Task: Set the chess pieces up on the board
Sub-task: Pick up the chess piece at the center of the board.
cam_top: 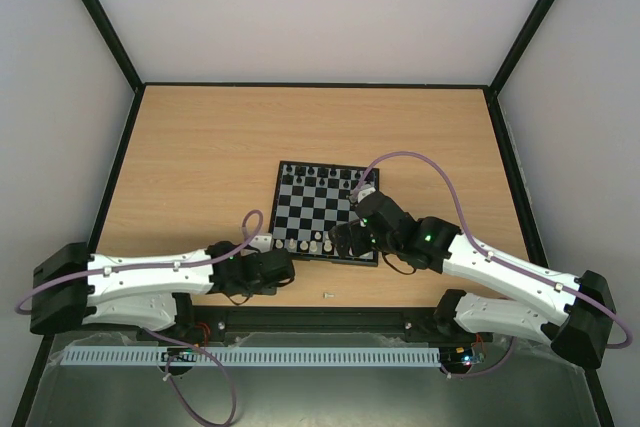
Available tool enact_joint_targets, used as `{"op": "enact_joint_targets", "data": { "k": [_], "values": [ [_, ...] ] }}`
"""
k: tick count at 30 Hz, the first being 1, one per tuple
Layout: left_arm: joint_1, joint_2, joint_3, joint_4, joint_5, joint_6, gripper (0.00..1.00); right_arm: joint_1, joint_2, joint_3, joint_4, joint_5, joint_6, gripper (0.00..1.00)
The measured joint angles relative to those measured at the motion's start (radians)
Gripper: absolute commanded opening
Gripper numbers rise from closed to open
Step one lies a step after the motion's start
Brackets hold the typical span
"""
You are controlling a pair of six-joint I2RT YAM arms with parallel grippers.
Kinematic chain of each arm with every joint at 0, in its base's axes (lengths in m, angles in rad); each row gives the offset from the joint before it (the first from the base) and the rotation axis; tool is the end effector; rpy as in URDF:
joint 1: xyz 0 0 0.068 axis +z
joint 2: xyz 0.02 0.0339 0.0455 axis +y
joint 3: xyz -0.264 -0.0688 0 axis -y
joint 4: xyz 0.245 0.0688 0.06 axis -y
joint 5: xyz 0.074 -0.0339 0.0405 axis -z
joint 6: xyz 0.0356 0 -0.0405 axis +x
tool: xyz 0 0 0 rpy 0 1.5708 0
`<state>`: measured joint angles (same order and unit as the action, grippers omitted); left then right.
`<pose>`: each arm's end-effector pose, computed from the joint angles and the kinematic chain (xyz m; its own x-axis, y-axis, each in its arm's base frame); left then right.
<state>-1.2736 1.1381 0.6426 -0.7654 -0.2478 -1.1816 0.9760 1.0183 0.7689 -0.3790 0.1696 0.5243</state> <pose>0.0630 -0.1757 0.1861 -0.9432 0.0167 -0.3318 0.0854 0.9774 -0.1935 0.1293 0.1804 0.2718 -0.6555 -0.0884 -0.7500 -0.4756 0.8198 0.3191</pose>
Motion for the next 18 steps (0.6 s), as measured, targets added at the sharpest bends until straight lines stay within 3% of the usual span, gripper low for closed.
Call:
{"op": "enact_joint_targets", "data": {
  "k": [7,18],
  "values": [
    [0.000,0.063,0.014,0.061,0.001,0.017,0.34,0.000,0.000,0.000,0.000,0.000,0.000,0.99],
    [0.000,0.106,0.015,0.085,0.001,0.023,0.28,0.000,0.000,-0.005,0.005,-0.002,0.000,0.99]
  ]
}}
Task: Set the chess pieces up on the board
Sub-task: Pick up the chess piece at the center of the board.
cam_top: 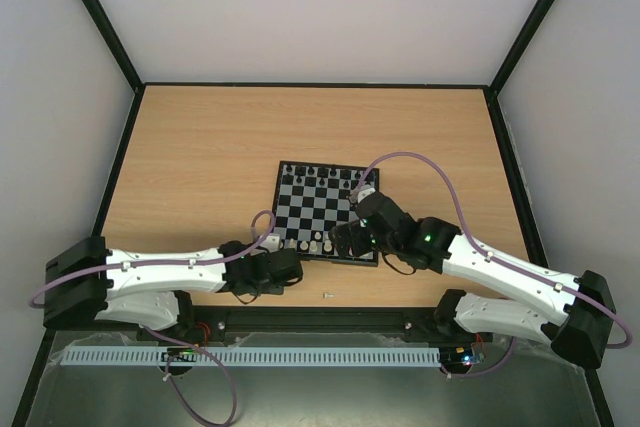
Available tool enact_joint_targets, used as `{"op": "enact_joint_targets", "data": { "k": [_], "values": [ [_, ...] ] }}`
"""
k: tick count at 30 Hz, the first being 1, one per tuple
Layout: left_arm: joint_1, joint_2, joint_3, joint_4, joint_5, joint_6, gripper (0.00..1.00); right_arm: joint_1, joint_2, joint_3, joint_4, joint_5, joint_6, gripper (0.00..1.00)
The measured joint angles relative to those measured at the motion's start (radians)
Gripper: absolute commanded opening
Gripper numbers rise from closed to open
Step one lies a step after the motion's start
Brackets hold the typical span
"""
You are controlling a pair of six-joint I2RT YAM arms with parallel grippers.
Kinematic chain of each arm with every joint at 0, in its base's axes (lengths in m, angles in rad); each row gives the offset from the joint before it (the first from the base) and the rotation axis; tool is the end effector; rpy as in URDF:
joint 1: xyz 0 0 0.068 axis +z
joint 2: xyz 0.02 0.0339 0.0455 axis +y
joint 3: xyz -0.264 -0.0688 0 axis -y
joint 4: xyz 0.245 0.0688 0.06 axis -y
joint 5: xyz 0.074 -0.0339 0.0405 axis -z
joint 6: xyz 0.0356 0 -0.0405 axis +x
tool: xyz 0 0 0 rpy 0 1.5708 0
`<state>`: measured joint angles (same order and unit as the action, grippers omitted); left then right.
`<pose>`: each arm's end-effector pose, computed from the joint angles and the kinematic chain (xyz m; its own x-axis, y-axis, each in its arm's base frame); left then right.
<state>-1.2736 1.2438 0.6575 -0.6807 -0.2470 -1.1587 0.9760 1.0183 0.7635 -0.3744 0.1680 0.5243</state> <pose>0.0683 -0.1934 0.1744 -0.9418 0.0412 -0.3336 0.1067 0.9777 -0.1807 0.1293 0.1804 0.2703 -0.6563 -0.0893 -0.7492 -0.4763 0.8192 0.3196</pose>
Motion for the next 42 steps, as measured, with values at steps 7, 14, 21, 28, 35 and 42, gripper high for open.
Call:
{"op": "enact_joint_targets", "data": {
  "k": [7,14,21,28,35,42],
  "values": [
    [0.000,0.013,0.000,0.018,0.000,0.004,0.23,0.000,0.000,0.000,0.001,0.000,0.000,0.99],
    [0.000,0.029,0.000,0.032,0.001,0.006,0.22,0.000,0.000,0.000,0.001,-0.003,0.000,0.99],
    [0.000,0.033,0.000,0.045,0.001,0.006,0.22,0.000,0.000,-0.002,0.002,-0.005,0.000,0.99],
    [0.000,0.049,-0.002,0.056,0.004,0.006,0.21,0.000,0.000,-0.004,0.003,-0.007,0.000,0.99],
    [0.000,0.052,-0.005,0.060,0.005,0.005,0.19,0.000,0.000,-0.004,0.006,-0.008,0.000,0.98],
    [0.000,0.057,-0.024,0.061,0.011,0.000,0.19,0.000,0.000,-0.005,0.007,-0.011,0.000,0.99]
  ]
}}
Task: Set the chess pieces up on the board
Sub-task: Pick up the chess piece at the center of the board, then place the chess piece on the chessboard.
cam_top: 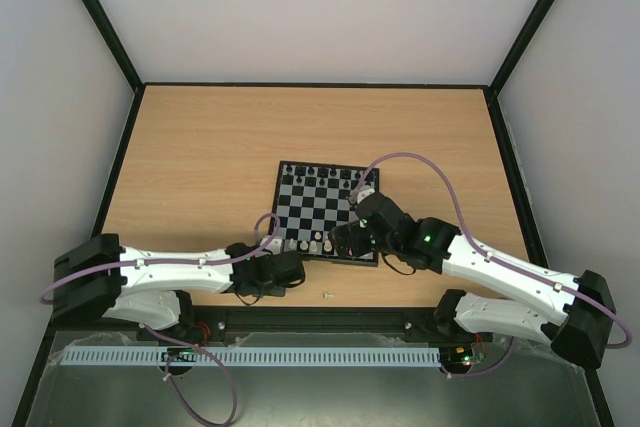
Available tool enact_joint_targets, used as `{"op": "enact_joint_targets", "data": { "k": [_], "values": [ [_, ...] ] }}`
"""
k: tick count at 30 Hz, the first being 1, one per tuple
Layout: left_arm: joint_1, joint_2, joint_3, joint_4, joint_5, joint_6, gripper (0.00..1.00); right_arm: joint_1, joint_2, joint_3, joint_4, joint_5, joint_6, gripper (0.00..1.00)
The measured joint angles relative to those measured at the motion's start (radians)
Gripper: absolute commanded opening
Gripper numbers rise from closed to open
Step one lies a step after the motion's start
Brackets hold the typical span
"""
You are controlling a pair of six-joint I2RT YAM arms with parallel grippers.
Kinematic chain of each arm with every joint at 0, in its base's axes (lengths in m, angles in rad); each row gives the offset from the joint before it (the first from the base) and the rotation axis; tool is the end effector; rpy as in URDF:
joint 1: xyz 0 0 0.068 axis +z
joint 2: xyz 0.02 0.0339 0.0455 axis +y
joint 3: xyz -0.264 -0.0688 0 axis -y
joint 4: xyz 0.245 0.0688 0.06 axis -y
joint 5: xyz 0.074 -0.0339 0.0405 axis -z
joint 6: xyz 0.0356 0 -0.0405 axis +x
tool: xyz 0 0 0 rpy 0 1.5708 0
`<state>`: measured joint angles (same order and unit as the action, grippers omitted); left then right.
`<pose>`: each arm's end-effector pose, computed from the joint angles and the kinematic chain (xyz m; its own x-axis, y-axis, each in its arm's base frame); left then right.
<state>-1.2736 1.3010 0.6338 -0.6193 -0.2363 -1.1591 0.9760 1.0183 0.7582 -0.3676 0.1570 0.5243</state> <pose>0.0694 -0.1981 0.1592 -0.9468 0.0488 -0.3182 0.1067 0.9801 -0.1671 0.1290 0.1807 0.2691 -0.6589 -0.0916 -0.7466 -0.4821 0.8134 0.3257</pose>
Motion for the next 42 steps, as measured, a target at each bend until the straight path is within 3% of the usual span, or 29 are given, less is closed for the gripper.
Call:
{"op": "enact_joint_targets", "data": {
  "k": [7,14,18,25,30,35,42],
  "values": [
    [0.000,0.011,0.000,0.002,0.000,0.000,0.02,0.000,0.000,0.000,0.000,-0.001,0.000,0.99],
    [-0.002,0.014,0.008,-0.010,-0.003,0.004,0.02,0.000,0.000,0.000,0.000,-0.002,0.000,0.99],
    [-0.014,-0.024,0.035,-0.100,-0.003,-0.004,0.02,0.000,0.000,0.000,0.000,-0.006,0.000,0.99],
    [0.036,-0.152,0.303,-0.304,-0.056,0.051,0.02,0.000,0.000,0.000,0.000,-0.010,0.000,0.99],
    [0.170,-0.063,0.452,-0.315,-0.090,0.202,0.02,0.000,-0.001,0.000,0.000,0.008,0.001,0.98],
    [0.277,0.069,0.467,-0.247,-0.065,0.352,0.02,-0.001,-0.024,0.000,-0.021,0.116,0.031,0.99],
    [0.298,0.243,0.529,-0.165,-0.014,0.476,0.02,-0.002,-0.154,0.000,-0.063,0.286,0.077,0.99]
  ]
}}
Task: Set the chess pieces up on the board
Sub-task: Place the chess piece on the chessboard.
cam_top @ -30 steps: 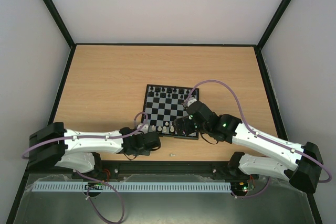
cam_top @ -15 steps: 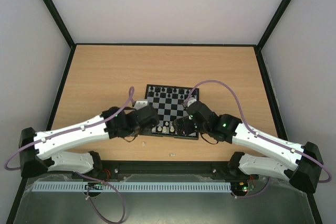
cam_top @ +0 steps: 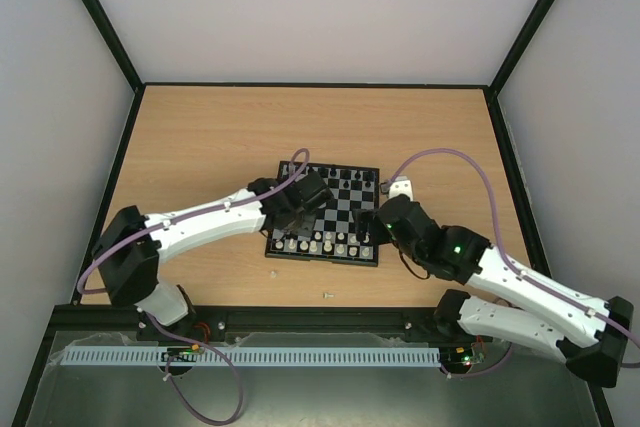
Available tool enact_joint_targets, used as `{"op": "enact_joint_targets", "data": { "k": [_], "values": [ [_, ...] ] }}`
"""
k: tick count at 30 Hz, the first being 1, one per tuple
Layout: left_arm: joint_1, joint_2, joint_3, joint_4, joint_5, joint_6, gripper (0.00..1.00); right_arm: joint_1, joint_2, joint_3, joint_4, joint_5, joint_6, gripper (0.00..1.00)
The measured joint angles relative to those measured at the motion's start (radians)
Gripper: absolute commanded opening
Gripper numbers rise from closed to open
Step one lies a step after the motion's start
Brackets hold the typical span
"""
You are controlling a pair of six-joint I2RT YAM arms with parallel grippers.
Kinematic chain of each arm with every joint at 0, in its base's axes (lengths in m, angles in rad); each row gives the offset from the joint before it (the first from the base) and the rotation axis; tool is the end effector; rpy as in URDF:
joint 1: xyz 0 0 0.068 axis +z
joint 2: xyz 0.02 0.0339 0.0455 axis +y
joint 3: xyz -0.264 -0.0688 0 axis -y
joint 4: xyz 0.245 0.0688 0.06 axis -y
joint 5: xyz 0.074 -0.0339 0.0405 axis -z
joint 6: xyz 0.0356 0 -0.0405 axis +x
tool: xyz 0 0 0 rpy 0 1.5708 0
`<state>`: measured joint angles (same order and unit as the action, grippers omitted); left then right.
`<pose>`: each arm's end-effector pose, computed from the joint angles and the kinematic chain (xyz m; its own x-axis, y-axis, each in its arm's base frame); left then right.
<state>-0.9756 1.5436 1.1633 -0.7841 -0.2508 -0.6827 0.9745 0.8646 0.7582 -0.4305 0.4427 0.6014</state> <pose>0.1786 -0.2480 0.2425 -0.8709 0.1962 -0.4505 0.2548 0.9643 -0.0725 0.1193 0.1486 0.2937 -0.5429 0.1105 -0.8325 -0.2835 0.9090 0.3055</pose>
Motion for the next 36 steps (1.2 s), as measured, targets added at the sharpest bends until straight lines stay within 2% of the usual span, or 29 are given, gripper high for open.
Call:
{"op": "enact_joint_targets", "data": {
  "k": [4,16,36],
  "values": [
    [-0.003,0.060,0.025,0.054,0.033,0.037,0.02,0.000,-0.043,0.000,-0.003,0.039,0.010,0.99],
    [-0.037,0.177,0.029,0.101,0.064,0.055,0.02,0.000,0.002,0.000,-0.013,0.040,0.013,0.99],
    [-0.026,0.193,-0.017,0.132,0.064,0.055,0.04,-0.001,0.020,0.000,-0.013,0.028,0.013,0.99]
  ]
}}
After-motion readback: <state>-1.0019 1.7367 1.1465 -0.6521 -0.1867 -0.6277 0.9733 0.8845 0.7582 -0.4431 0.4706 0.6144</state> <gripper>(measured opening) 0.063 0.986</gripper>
